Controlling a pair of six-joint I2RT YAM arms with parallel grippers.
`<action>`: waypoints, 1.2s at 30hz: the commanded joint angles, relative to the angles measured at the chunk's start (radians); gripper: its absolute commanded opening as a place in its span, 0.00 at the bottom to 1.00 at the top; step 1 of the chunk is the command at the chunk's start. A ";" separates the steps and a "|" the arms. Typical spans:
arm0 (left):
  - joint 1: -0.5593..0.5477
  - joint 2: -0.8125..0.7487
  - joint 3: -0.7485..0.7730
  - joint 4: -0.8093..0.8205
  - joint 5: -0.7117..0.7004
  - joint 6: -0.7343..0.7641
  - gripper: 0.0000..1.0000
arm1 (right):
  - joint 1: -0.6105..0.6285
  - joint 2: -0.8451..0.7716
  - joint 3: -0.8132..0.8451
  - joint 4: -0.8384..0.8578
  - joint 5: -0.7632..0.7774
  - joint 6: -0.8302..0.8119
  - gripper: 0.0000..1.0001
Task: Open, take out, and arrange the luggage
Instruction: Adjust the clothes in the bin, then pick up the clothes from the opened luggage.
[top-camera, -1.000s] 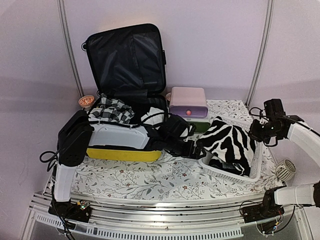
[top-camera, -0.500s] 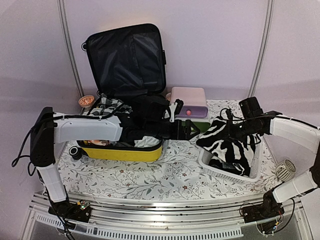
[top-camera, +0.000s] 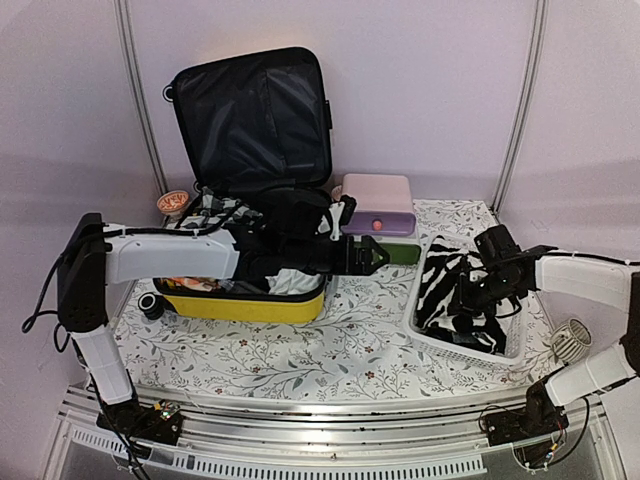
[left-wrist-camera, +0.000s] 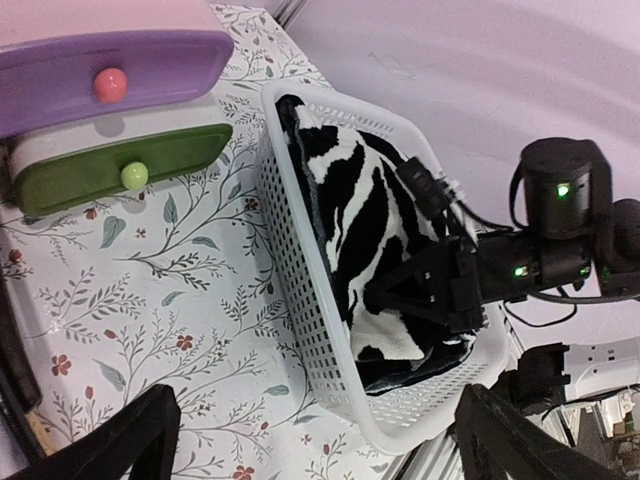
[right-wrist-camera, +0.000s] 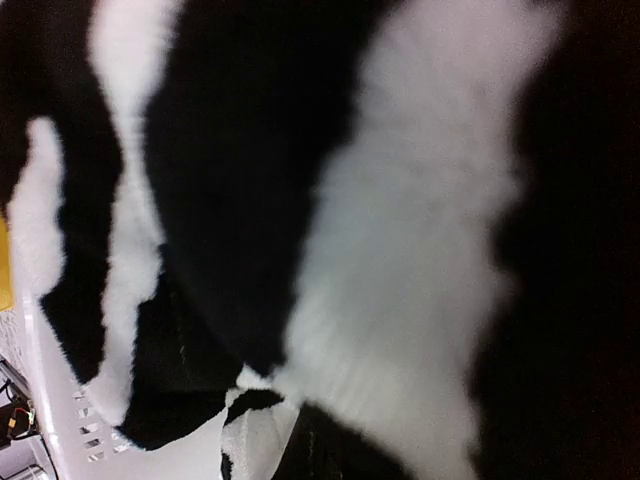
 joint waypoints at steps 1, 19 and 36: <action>0.016 -0.027 0.024 -0.021 -0.014 0.041 0.98 | -0.003 -0.099 0.115 -0.043 0.016 -0.025 0.04; 0.165 -0.282 -0.043 -0.220 -0.170 0.141 0.98 | -0.090 0.286 0.304 0.120 0.127 -0.017 0.02; 0.638 -0.581 -0.221 -0.636 -0.242 0.110 0.96 | 0.032 0.062 0.359 0.252 -0.212 -0.166 0.28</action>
